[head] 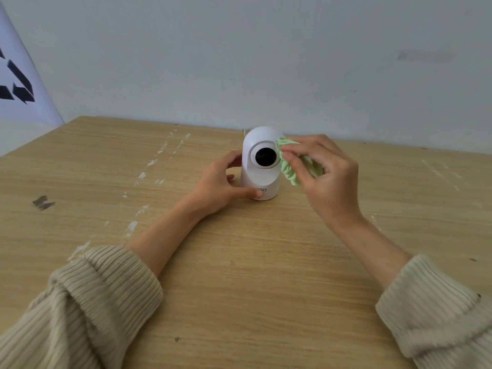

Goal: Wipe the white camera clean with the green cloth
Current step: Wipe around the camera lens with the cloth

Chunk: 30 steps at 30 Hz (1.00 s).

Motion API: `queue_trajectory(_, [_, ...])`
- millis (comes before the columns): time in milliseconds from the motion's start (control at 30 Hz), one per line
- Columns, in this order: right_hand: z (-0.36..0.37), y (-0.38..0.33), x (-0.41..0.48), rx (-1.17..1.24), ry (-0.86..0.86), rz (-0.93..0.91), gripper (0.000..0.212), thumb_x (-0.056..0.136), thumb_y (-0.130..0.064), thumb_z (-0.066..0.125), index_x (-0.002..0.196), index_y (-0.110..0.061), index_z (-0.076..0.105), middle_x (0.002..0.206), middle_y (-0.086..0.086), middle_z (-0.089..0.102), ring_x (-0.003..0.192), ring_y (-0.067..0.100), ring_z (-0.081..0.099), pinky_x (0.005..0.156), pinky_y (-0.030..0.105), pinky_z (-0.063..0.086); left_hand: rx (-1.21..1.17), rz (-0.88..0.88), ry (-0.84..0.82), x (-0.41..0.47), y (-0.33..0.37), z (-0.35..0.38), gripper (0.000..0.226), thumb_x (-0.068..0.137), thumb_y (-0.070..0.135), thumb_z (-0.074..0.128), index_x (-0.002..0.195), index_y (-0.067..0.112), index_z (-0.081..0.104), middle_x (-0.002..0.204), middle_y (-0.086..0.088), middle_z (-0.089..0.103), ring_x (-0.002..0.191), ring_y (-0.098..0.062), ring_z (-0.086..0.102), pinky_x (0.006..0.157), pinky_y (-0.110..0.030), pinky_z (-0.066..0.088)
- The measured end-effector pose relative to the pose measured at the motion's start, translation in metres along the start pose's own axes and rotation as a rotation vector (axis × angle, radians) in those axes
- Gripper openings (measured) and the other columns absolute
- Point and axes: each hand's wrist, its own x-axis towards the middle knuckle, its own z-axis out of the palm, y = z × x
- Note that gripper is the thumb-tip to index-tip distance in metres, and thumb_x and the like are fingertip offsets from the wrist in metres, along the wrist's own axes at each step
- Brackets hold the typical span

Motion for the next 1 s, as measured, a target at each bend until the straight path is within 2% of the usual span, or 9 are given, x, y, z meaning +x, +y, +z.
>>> queue_trajectory(67, [0.007,-0.001,0.0,-0.065,-0.03,-0.092,0.012,0.082,-0.003,0.071,0.094,-0.002,0.071,0.092,0.008,0.071,0.087,0.016,0.065,0.079,0.018,0.05,0.001,-0.001,0.001,0.0,0.0,0.001,0.081,0.059,0.025,0.089,0.13,0.024,0.051,0.125,0.012,0.061,0.12,0.001,0.052,0.099,-0.033,0.045])
queue_trajectory(200, [0.015,0.004,0.0,-0.186,-0.068,-0.162,0.021,0.076,0.004,0.075,0.096,-0.003,0.071,0.094,0.01,0.068,0.088,0.021,0.064,0.08,0.022,0.049,-0.012,-0.002,-0.001,0.001,-0.001,0.002,0.08,0.058,0.025,0.089,0.129,0.024,0.051,0.123,0.012,0.062,0.119,0.0,0.053,0.1,-0.034,0.045])
queue_trajectory(367, [0.021,0.002,0.004,-0.22,-0.054,-0.191,0.019,0.076,0.005,0.072,0.093,-0.001,0.072,0.088,0.013,0.065,0.08,0.022,0.061,0.073,0.022,0.047,-0.059,-0.016,-0.015,0.002,-0.003,0.001,0.089,0.048,0.039,0.088,0.128,0.024,0.052,0.122,0.007,0.064,0.117,-0.01,0.058,0.102,-0.04,0.047])
queue_trajectory(467, [0.023,0.001,0.004,-0.231,-0.103,-0.22,0.025,0.076,0.008,0.07,0.098,-0.004,0.071,0.087,0.011,0.065,0.079,0.022,0.061,0.072,0.023,0.048,-0.087,-0.018,-0.026,0.003,-0.004,0.001,0.09,0.047,0.039,0.087,0.128,0.024,0.052,0.121,0.006,0.064,0.116,-0.012,0.059,0.099,-0.041,0.05])
queue_trajectory(600, [0.014,0.001,0.002,-0.155,-0.148,-0.172,0.02,0.084,0.003,0.065,0.099,-0.009,0.071,0.089,0.011,0.063,0.074,0.015,0.057,0.066,0.02,0.048,-0.098,-0.022,-0.027,0.003,-0.005,0.002,0.091,0.046,0.039,0.088,0.129,0.024,0.052,0.121,0.005,0.064,0.115,-0.013,0.059,0.099,-0.041,0.05])
queue_trajectory(733, [0.009,0.004,0.002,-0.078,-0.132,-0.066,0.015,0.079,-0.003,0.072,0.093,-0.006,0.072,0.093,0.013,0.064,0.085,0.008,0.056,0.08,0.005,0.04,-0.1,-0.029,-0.022,0.003,-0.006,0.002,0.092,0.046,0.039,0.088,0.129,0.023,0.051,0.122,0.005,0.064,0.115,-0.013,0.059,0.099,-0.041,0.05])
queue_trajectory(800, [0.009,0.002,0.0,-0.059,-0.103,-0.044,0.015,0.08,-0.008,0.073,0.094,-0.004,0.073,0.093,0.012,0.064,0.086,0.008,0.057,0.081,0.004,0.038,-0.098,-0.027,-0.022,0.004,-0.006,0.002,0.091,0.046,0.038,0.088,0.129,0.024,0.052,0.122,0.005,0.064,0.115,-0.013,0.059,0.098,-0.042,0.05])
queue_trajectory(900, [0.012,-0.003,0.002,-0.087,-0.034,-0.087,0.011,0.085,-0.004,0.067,0.093,-0.001,0.073,0.089,0.013,0.066,0.082,0.012,0.059,0.077,0.008,0.043,-0.107,-0.03,-0.028,0.004,-0.007,0.002,0.092,0.046,0.038,0.088,0.129,0.023,0.052,0.122,0.005,0.064,0.116,-0.014,0.059,0.098,-0.042,0.05])
queue_trajectory(1000, [0.02,-0.007,0.008,-0.172,-0.014,-0.171,0.007,0.084,-0.001,0.067,0.09,0.0,0.071,0.08,0.011,0.068,0.074,0.022,0.062,0.071,0.021,0.046,-0.121,-0.03,-0.03,0.004,-0.006,0.002,0.091,0.046,0.037,0.088,0.128,0.023,0.052,0.122,0.004,0.064,0.116,-0.015,0.059,0.098,-0.042,0.051])
